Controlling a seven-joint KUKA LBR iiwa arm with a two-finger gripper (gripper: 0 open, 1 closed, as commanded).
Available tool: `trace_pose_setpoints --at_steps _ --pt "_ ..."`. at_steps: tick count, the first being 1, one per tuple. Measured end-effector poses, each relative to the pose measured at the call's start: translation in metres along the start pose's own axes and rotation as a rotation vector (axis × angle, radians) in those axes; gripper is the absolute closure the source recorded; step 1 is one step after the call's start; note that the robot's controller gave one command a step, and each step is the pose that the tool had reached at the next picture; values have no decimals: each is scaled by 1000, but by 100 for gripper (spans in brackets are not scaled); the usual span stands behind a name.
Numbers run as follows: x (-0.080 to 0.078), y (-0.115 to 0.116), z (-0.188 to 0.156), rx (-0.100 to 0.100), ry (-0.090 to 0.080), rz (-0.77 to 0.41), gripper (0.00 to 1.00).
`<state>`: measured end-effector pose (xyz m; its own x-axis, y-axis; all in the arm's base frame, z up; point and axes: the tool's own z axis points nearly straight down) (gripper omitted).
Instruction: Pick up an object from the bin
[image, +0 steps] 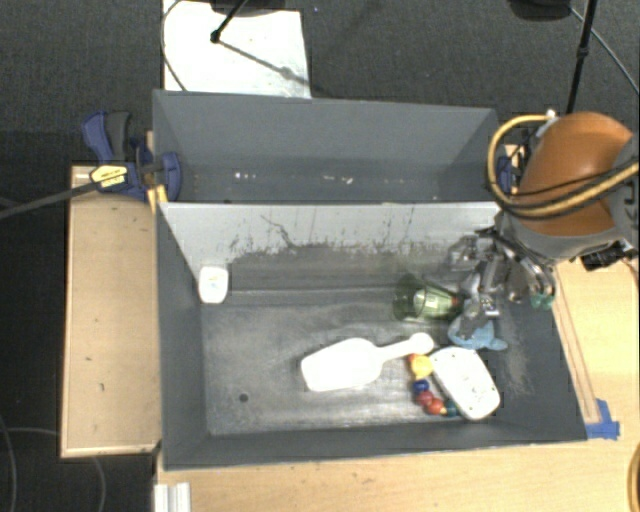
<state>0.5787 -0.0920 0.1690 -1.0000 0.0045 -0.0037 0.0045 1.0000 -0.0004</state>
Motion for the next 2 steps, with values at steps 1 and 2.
trace_pose_setpoints --at_steps 1,2 --pt "-8 0 42 0 -8 46 0" --pt "-8 3 83 -1 -2 96 0"
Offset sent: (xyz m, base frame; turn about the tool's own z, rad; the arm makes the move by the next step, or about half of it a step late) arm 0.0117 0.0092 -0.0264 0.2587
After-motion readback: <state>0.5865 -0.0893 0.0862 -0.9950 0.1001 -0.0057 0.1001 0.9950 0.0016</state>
